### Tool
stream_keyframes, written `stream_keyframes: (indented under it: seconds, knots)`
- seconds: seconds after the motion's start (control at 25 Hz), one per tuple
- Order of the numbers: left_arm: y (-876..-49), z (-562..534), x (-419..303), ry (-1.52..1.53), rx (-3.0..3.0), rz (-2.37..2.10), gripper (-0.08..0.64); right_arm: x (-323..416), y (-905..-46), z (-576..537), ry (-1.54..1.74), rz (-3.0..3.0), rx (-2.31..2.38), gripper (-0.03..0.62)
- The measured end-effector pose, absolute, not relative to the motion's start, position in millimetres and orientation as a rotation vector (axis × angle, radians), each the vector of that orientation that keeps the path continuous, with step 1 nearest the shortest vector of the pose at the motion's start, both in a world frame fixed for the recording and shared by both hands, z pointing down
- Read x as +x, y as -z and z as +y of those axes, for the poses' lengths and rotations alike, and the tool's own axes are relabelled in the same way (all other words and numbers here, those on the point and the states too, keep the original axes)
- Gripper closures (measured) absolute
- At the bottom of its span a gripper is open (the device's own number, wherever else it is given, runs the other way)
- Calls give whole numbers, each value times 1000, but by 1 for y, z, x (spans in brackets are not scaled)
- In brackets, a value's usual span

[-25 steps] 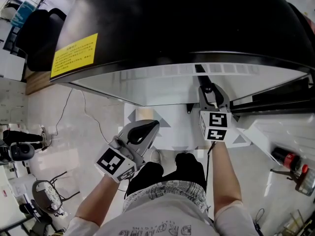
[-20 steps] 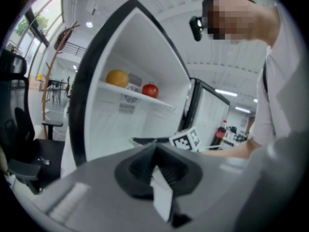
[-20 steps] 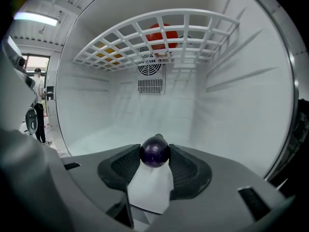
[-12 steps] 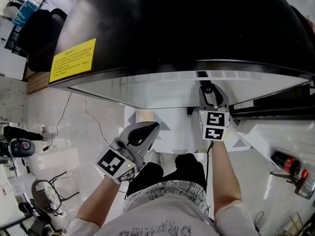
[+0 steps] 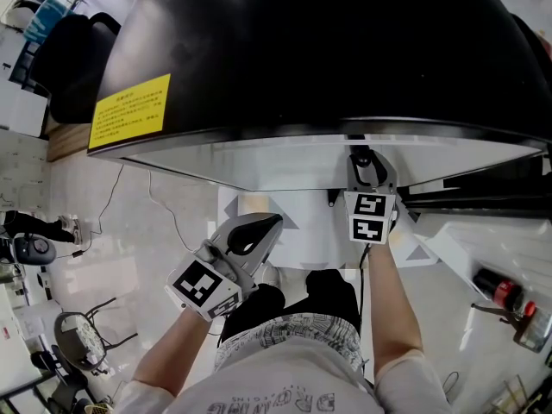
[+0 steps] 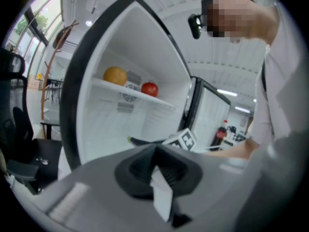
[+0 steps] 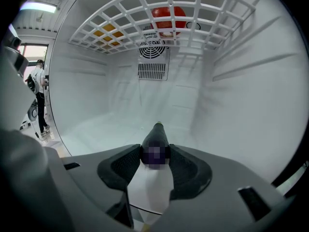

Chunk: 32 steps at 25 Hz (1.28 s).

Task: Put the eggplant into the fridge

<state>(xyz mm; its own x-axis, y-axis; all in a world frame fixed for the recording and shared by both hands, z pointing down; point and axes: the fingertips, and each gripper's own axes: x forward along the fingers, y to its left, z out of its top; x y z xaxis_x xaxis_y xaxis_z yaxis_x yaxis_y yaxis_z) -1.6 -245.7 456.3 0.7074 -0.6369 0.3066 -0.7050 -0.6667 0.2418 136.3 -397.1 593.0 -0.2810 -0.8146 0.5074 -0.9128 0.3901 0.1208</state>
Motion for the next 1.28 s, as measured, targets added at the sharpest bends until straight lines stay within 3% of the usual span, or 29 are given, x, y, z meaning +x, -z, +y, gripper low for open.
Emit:
stream_keyframes:
  seconds: [0.48,0.64,1.28]
  knots:
    - [-450,-246,-2,-289,2574,-1054,552,135,-605,-395,-299,-2132,1426,408]
    - [-447,-246,-1,-291,2574,-1056,552,132,-606,-392,-330,-2142,1406,370]
    - [-422,-232,-1,-261,2594,-1064,552,128,-561,-375,-293,-2203,1412,364]
